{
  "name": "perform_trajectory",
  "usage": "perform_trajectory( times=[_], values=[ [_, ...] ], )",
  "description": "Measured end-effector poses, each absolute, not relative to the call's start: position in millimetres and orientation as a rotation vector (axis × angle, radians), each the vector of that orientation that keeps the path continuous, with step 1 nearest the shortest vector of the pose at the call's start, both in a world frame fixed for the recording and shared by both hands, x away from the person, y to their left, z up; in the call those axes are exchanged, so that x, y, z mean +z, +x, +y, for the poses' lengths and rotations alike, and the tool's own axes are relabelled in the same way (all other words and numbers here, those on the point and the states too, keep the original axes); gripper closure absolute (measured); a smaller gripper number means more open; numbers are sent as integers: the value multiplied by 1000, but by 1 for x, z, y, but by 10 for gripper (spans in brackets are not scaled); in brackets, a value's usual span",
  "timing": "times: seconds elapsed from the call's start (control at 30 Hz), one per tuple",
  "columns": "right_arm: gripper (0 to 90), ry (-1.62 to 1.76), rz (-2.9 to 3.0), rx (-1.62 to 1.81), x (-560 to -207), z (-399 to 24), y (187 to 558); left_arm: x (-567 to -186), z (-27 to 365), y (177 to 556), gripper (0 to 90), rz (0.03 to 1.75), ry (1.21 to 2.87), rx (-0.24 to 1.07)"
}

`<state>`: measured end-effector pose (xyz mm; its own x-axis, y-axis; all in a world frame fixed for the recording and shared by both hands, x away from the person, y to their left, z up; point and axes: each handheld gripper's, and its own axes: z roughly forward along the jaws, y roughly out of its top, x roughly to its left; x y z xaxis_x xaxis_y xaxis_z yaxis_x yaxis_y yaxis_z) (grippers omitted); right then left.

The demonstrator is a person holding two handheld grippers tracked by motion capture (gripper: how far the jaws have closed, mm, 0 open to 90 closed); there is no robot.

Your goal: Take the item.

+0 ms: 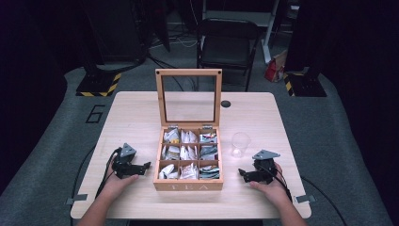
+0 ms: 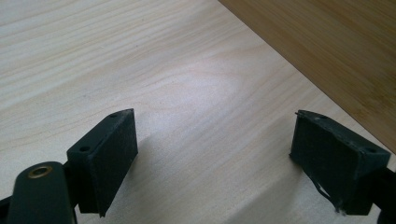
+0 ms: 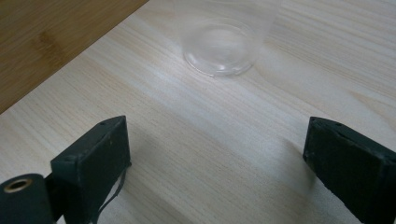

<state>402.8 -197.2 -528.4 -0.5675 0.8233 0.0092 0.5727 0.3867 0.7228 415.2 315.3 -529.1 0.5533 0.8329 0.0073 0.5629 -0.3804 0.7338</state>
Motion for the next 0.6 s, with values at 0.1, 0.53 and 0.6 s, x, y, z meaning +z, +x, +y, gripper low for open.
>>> perform_trajectory(
  times=[0.1,0.53,0.6],
  values=[
    [65,1215,2297,989,-528,-197,403,-530,315,415,142,1119,2083,507],
    [121,1229,2273,1001,-528,-198,403,-529,315,415,142,1115,2090,502],
    [143,1202,2277,1001,-528,-200,403,-529,316,415,142,1111,2093,501]
  ],
)
